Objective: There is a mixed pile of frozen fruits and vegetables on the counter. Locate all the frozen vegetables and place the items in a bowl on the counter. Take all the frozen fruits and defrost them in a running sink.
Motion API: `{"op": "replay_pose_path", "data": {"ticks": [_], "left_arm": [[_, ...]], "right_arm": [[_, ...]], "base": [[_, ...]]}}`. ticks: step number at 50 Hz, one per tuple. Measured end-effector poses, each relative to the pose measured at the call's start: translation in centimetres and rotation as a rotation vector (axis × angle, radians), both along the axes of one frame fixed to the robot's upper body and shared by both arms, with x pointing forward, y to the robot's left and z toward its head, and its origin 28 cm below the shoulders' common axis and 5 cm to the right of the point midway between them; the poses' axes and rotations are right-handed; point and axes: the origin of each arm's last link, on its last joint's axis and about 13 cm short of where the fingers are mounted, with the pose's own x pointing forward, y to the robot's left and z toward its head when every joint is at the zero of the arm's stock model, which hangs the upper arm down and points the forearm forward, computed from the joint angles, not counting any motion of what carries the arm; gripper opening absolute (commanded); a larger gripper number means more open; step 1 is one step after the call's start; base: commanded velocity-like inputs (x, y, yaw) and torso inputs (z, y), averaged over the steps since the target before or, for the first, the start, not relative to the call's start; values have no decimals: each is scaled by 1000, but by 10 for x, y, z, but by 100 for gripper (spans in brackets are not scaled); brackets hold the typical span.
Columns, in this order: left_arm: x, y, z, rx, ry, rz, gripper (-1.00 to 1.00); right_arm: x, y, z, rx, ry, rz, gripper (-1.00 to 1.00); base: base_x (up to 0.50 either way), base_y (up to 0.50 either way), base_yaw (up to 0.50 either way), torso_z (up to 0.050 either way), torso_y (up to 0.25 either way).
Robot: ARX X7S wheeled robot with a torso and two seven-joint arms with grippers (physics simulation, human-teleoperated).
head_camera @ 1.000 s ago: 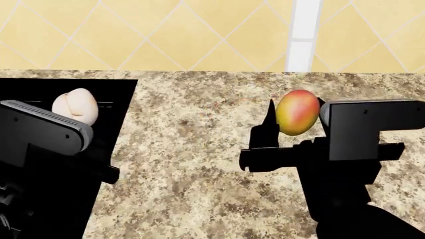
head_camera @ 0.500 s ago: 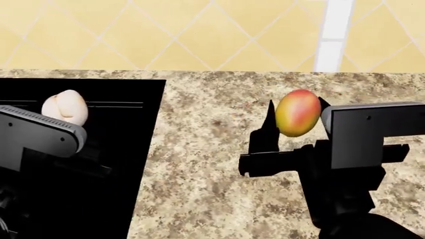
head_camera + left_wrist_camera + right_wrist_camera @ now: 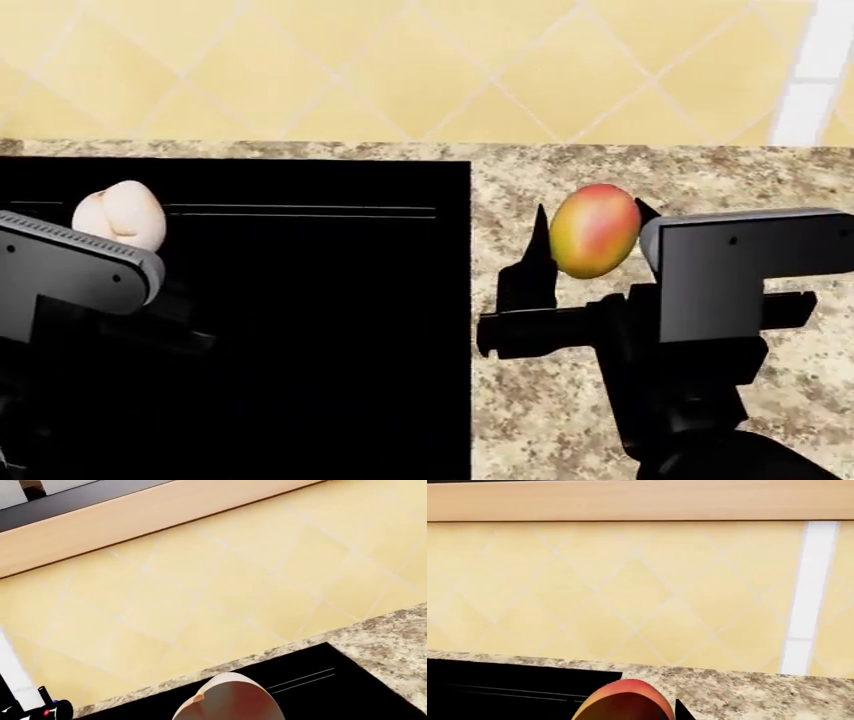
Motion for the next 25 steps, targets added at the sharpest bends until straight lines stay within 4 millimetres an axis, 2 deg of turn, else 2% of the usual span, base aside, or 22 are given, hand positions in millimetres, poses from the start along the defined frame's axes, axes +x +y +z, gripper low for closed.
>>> {"op": "replay_pose_path", "data": {"ticks": [25], "left_arm": [[0, 2, -1, 3, 8, 5, -100]], "right_arm": [[1, 1, -2, -12, -3, -2, -100]], "base": [[0, 464, 0, 0, 0]]}}
